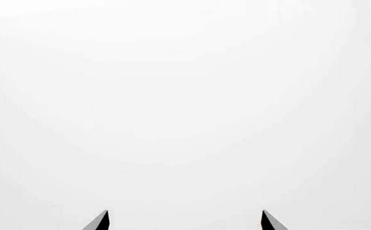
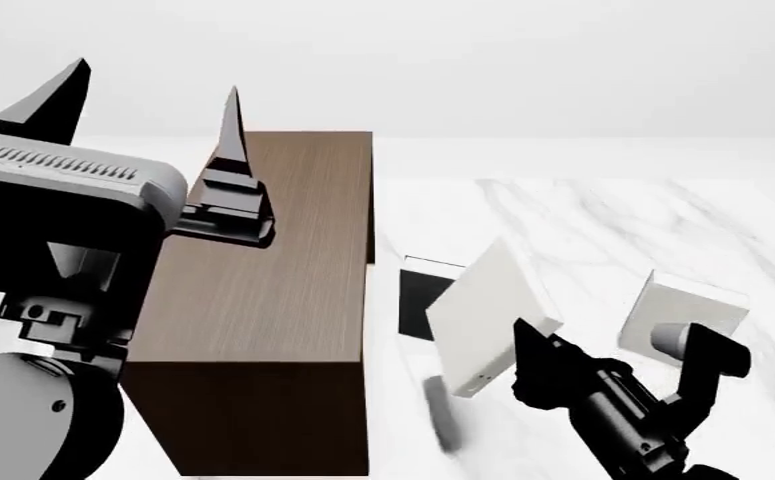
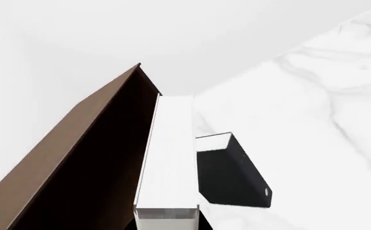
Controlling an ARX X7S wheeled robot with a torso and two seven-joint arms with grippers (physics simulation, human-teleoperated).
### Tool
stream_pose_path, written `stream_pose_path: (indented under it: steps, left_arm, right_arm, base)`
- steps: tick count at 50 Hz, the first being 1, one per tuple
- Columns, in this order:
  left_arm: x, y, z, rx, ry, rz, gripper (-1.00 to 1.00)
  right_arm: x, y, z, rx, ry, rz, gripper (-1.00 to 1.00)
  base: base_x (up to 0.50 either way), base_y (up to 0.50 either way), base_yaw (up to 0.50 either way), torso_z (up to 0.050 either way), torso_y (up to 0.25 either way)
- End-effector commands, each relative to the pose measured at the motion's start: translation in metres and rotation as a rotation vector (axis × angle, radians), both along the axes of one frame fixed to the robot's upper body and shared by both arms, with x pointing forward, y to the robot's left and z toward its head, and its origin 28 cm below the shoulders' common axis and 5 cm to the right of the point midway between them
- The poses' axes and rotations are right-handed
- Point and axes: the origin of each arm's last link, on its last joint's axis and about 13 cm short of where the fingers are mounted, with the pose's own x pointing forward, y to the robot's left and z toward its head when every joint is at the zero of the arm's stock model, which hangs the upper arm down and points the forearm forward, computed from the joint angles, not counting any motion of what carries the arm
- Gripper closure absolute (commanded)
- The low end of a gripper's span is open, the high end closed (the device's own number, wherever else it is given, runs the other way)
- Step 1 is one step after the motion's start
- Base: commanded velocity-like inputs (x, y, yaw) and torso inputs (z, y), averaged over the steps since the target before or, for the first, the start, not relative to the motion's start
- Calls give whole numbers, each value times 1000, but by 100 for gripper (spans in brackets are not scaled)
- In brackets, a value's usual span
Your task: Pick up the book on the right and place it under the cabinet shelf.
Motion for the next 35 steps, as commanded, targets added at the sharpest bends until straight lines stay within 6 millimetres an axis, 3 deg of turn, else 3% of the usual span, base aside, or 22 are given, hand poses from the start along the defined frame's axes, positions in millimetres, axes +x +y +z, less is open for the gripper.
stream_pose_path:
  steps: [1, 35]
  left_arm:
    - [0, -1, 0, 1, -3, -5, -100]
    - [2, -2, -5, -3, 5, -17, -100]
  right_arm:
    - [-3, 7, -10, 86, -21, 29, 100]
    - [-17, 21, -44, 253, -34, -7, 100]
  base:
    - [0, 0, 0, 0, 0]
    - [0, 0, 0, 0, 1]
